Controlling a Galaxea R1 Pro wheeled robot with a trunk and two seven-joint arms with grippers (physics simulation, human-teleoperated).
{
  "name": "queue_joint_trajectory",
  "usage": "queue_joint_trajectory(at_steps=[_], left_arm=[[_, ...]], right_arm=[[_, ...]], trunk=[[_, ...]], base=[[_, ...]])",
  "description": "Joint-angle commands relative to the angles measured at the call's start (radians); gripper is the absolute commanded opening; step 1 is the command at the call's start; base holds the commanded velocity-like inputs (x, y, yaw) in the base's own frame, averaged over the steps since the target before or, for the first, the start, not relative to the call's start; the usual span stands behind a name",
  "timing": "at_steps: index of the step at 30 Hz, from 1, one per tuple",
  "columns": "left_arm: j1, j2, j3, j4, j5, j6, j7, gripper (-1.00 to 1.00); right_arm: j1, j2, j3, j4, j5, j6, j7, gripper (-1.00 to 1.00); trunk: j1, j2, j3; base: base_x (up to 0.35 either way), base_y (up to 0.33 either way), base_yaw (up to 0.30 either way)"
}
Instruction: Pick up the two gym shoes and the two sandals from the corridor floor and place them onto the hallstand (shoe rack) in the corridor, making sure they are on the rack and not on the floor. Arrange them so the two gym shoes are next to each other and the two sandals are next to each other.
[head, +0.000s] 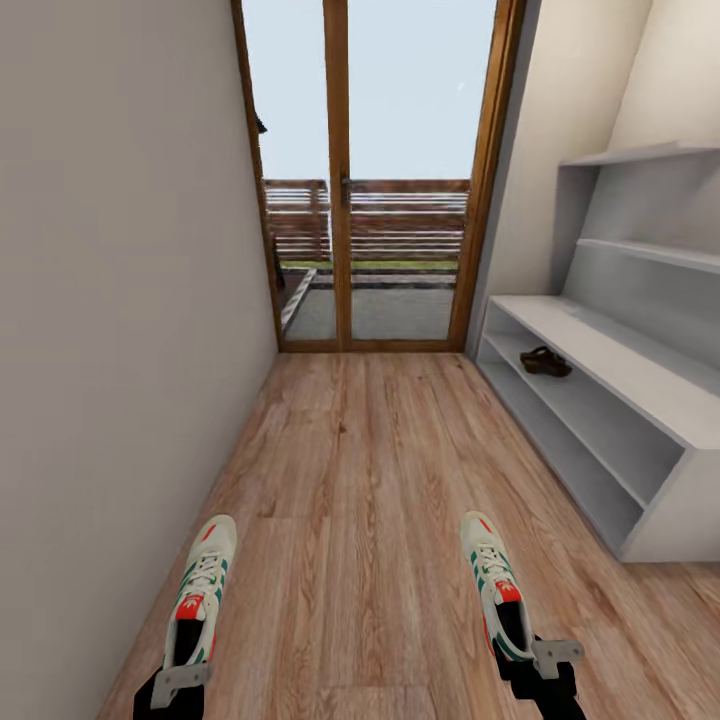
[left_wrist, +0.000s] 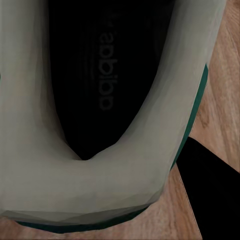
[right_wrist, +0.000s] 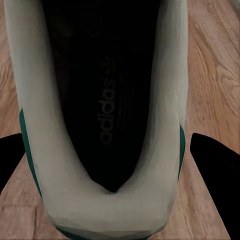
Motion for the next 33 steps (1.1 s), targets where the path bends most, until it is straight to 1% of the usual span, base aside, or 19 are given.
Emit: queue_joint_trajectory(at_steps=[1, 5, 19, 33], left_arm=[[-0.001, 0.0, 0.003, 0.0, 0.004, -0.003, -0.005, -1.0], [-0.001, 0.0, 0.003, 0.001, 0.004, -0.003, -0.005, -1.0], [0.0, 0.0, 0.003, 0.0, 0.004, -0.003, -0.005, -1.0], [0.0, 0.0, 0.003, 0.0, 0.004, -0.003, -0.006, -1.0]], right_arm=[[-0.001, 0.0, -0.009, 0.0, 0.002, -0.003, 0.009, -1.0], [-0.001, 0.0, -0.009, 0.0, 0.002, -0.003, 0.01, -1.0], [-0.001, 0.0, -0.009, 0.0, 0.002, -0.003, 0.01, -1.0], [-0.001, -0.002, -0.009, 0.0, 0.002, -0.003, 0.011, -1.0]], trunk=[[0.0, 0.0, -0.001], [0.0, 0.0, -0.001], [0.0, 0.0, -0.001], [0.0, 0.0, -0.001]], base=[[0.34, 0.0, -0.045], [0.34, 0.0, -0.162], [0.34, 0.0, -0.242], [0.34, 0.049, -0.025]])
